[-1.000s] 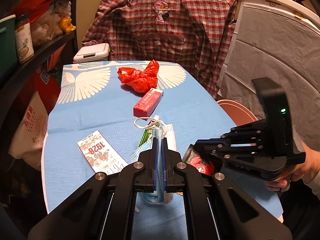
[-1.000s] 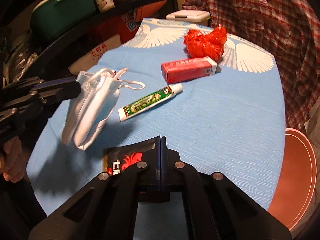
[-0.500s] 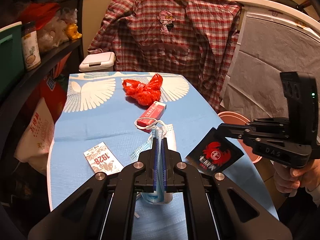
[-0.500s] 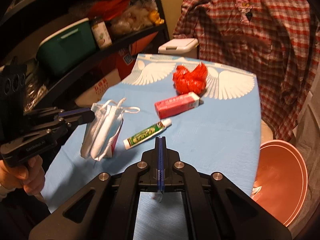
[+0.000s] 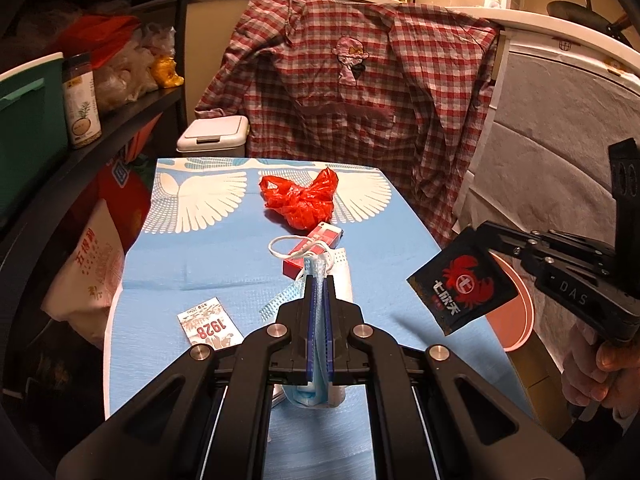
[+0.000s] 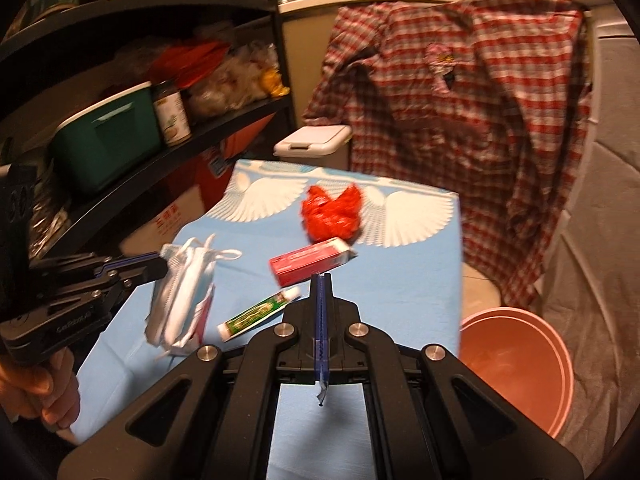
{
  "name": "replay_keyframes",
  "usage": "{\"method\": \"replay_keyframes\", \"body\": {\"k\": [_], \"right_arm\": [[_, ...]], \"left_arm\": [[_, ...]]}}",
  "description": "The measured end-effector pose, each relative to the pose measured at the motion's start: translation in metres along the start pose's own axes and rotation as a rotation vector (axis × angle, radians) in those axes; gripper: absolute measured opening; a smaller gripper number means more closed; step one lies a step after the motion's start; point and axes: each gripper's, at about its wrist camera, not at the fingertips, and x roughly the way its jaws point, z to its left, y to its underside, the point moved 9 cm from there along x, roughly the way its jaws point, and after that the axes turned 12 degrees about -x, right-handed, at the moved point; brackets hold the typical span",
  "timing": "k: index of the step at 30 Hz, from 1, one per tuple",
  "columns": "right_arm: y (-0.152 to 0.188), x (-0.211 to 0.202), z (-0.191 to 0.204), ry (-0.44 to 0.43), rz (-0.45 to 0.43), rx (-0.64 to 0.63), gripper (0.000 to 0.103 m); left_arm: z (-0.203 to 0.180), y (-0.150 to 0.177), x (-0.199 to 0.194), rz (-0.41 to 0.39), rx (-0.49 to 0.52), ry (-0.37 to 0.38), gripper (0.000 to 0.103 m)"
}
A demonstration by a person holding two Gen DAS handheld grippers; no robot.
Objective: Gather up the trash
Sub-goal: 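Carry the blue mask and black packet over the pink bin with both tools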
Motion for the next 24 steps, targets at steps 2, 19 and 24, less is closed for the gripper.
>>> {"method": "replay_keyframes", "body": {"k": [2, 19, 24], "right_arm": [[-0.001, -0.004, -0.007, 0.027, -0.009, 0.012, 0.0], [-0.005, -0.028, -0.036, 0.156, -0.049, 0.03, 0.0], [-0.004, -0.032, -0.044, 0.181, -0.055, 0.031, 0.0]], "left_arm": [[0.0, -0.002, -0.001, -0.006, -0.006, -0.003, 0.004], [-0.018, -0.009, 0.004, -0.025, -0.02, 0.003, 0.004], [-0.027, -0.011, 0.007, -0.027, -0.018, 0.014, 0.004]]}}
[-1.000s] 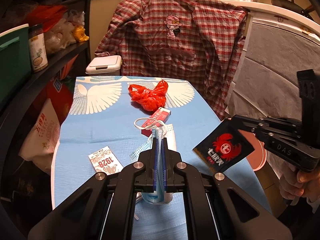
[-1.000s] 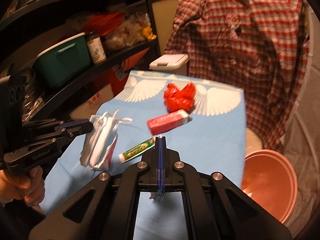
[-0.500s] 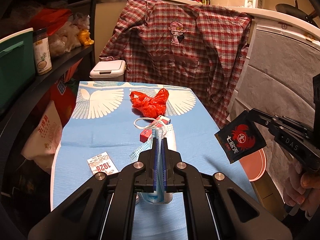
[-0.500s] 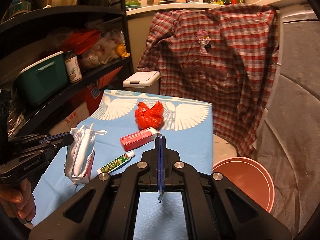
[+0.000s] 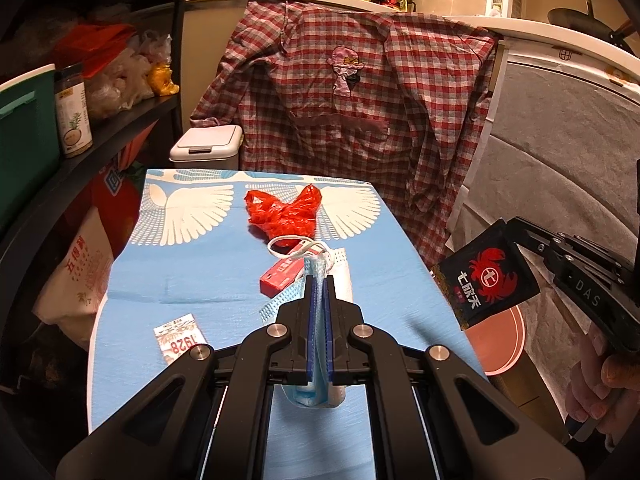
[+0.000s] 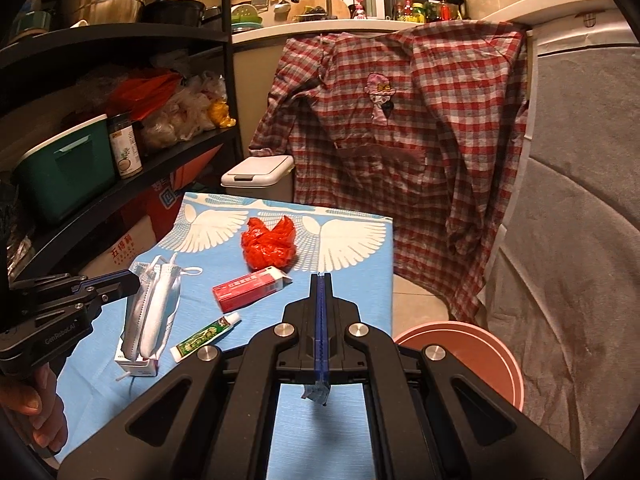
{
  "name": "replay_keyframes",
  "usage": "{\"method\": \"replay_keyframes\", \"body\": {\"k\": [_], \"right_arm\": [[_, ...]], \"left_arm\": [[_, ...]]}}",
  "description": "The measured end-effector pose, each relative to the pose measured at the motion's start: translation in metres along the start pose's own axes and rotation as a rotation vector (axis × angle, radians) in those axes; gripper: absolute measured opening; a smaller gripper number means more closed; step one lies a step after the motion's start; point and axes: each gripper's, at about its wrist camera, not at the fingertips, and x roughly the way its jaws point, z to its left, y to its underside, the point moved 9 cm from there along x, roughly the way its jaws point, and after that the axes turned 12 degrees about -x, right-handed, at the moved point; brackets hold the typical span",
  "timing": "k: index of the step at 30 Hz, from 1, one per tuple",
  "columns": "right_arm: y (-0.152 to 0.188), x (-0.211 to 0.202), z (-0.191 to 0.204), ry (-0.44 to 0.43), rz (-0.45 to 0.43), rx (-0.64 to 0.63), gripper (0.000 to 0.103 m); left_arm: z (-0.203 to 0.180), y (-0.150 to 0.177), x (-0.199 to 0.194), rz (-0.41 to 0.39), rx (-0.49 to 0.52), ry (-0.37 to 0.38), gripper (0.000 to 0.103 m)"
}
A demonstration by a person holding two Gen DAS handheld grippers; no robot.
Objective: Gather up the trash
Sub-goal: 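Carry the blue mask and black packet over the pink bin with both tools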
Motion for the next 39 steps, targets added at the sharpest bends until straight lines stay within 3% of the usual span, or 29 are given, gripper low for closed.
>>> {"method": "replay_keyframes", "body": {"k": [15, 39], "right_arm": [[0.008, -0.005, -0.03, 0.046, 0.004, 0.011, 0.0], [0.037, -0.007, -0.113, 0.144, 0.045, 0.098, 0.0]], "left_arm": [[-0.028, 0.002, 0.015, 0.012, 0.009, 0.035, 0.004], [-0.125, 0.02, 0.059, 0.074, 0.047, 0.146, 0.004]]}}
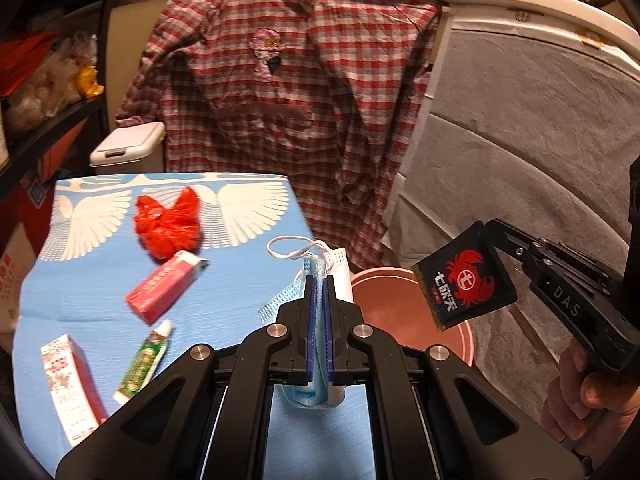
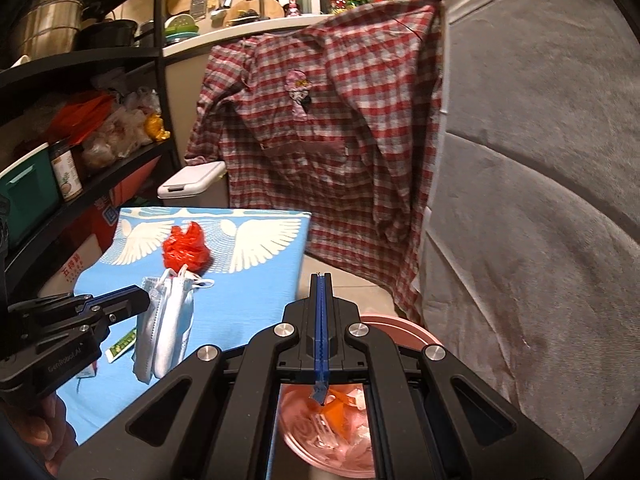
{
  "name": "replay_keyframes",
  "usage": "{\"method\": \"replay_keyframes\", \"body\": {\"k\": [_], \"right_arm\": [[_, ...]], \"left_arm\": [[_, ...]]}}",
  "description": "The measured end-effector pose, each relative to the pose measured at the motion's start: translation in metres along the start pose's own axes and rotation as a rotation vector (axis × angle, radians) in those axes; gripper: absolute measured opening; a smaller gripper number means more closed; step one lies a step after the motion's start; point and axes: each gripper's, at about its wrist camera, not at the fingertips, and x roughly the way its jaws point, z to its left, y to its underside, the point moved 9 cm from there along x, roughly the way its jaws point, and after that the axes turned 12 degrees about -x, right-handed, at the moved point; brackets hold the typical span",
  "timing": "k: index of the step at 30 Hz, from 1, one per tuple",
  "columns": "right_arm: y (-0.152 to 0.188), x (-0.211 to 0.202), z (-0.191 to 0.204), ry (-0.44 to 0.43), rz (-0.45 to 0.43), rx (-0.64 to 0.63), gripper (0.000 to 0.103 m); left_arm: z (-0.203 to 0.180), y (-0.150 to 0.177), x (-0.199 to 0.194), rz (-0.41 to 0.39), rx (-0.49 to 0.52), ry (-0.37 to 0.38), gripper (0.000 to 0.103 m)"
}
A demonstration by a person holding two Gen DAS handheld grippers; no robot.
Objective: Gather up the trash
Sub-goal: 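Carry the blue mask and black packet over the pink bin with both tools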
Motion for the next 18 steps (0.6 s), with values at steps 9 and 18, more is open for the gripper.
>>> {"method": "replay_keyframes", "body": {"k": [9, 18], "right_arm": [[0.011, 0.005, -0.025, 0.037, 0.021, 0.011, 0.0], [0.017, 0.01, -0.043, 0.061, 0.038, 0.027, 0.0]], "left_arm": [[-0.036, 0.008, 0.032, 0.048, 0.018, 0.046, 0.004], [-0.069, 0.019, 0.059, 0.079, 0.034, 0.087, 0.004]]}}
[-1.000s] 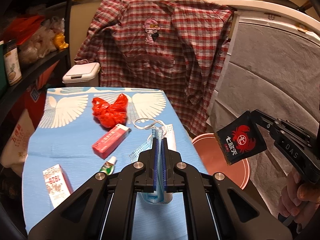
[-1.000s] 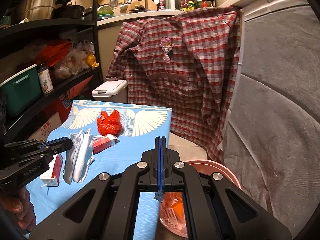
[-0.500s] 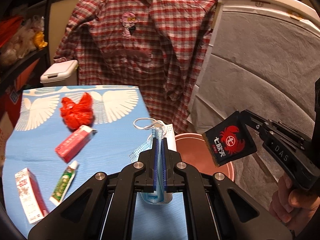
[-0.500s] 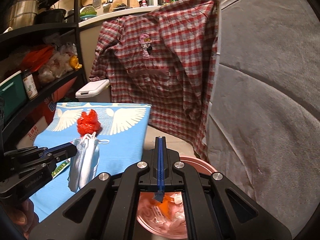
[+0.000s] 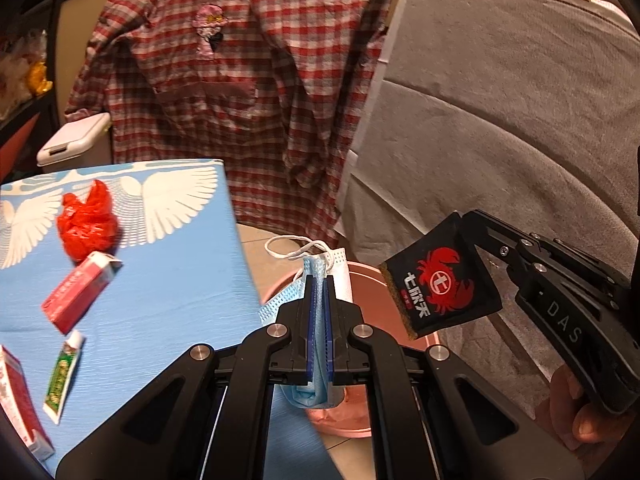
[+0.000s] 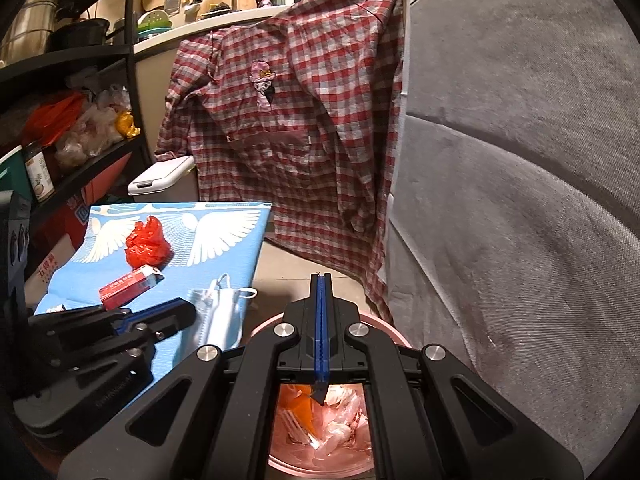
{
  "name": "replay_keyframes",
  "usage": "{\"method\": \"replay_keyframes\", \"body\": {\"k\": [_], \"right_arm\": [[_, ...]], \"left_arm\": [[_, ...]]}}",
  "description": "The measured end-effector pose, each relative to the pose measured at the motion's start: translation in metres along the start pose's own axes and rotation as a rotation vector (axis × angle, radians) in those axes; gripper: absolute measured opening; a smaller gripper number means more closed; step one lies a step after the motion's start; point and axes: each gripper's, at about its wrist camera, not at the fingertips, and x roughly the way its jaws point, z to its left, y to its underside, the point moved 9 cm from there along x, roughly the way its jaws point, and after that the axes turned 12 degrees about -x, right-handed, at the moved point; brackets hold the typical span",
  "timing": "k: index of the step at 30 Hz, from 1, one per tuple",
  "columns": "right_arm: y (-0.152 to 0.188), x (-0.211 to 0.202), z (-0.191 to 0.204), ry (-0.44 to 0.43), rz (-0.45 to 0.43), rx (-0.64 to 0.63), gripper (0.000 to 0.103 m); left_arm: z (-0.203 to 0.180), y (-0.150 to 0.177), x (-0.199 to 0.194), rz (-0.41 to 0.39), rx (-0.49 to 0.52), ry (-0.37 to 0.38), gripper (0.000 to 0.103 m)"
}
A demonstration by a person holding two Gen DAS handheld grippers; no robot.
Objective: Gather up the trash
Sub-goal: 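Carry the blue mask and black packet over the pink bin with both tools, then open the left tool over the bin while the right tool releases the packet, then move both tools back over the table, left tool toward the white printed box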
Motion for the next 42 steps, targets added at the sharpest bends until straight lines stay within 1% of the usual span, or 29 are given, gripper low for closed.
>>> {"method": "replay_keyframes", "body": {"k": [4, 8, 10, 11, 12, 13, 14, 15, 16, 22, 28, 35, 42], "right_arm": [[0.002, 0.003, -0.006, 0.009, 0.008, 0.006, 0.0], [0.007, 0.007, -0.015, 0.039, 0.033, 0.023, 0.001], [0.009, 0.009, -0.019, 0.044, 0.042, 0.038, 0.004], [0.01, 0.011, -0.021, 0.042, 0.052, 0.039, 0.005], [0.012, 0.012, -0.021, 0.04, 0.058, 0.038, 0.008], [0.013, 0.012, -0.021, 0.042, 0.061, 0.036, 0.018], [0.013, 0.012, -0.022, 0.051, 0.061, 0.035, 0.024], [0.014, 0.011, -0.022, 0.056, 0.06, 0.035, 0.034], [0.013, 0.01, -0.023, 0.058, 0.057, 0.038, 0.035], [0.008, 0.004, -0.02, 0.053, 0.036, 0.049, 0.035], [-0.002, -0.003, -0.001, 0.031, 0.008, 0.043, 0.035], [-0.017, -0.01, 0.036, -0.009, -0.022, 0.015, 0.035], [-0.028, -0.011, 0.079, -0.053, -0.04, -0.012, 0.033]], "left_arm": [[-0.008, 0.001, 0.007, 0.004, 0.003, 0.007, 0.004], [-0.012, 0.002, 0.011, 0.011, 0.01, 0.004, 0.004], [-0.012, 0.002, 0.013, 0.015, 0.005, 0.004, 0.005], [-0.012, 0.002, 0.013, 0.02, 0.001, 0.007, 0.009], [-0.012, 0.002, 0.013, 0.018, 0.0, 0.008, 0.013], [-0.012, 0.002, 0.014, 0.016, 0.002, 0.003, 0.015], [-0.011, 0.001, 0.013, 0.015, 0.002, 0.005, 0.017], [-0.01, 0.001, 0.013, 0.016, 0.0, 0.007, 0.017], [-0.009, 0.0, 0.013, 0.014, -0.001, 0.006, 0.017], [-0.001, -0.004, 0.002, -0.003, -0.004, 0.002, 0.017], [0.021, -0.014, -0.022, -0.038, -0.02, -0.01, 0.017], [0.069, -0.032, -0.061, -0.094, -0.043, -0.057, 0.017], [0.136, -0.047, -0.097, -0.142, -0.081, -0.147, 0.017]]}}
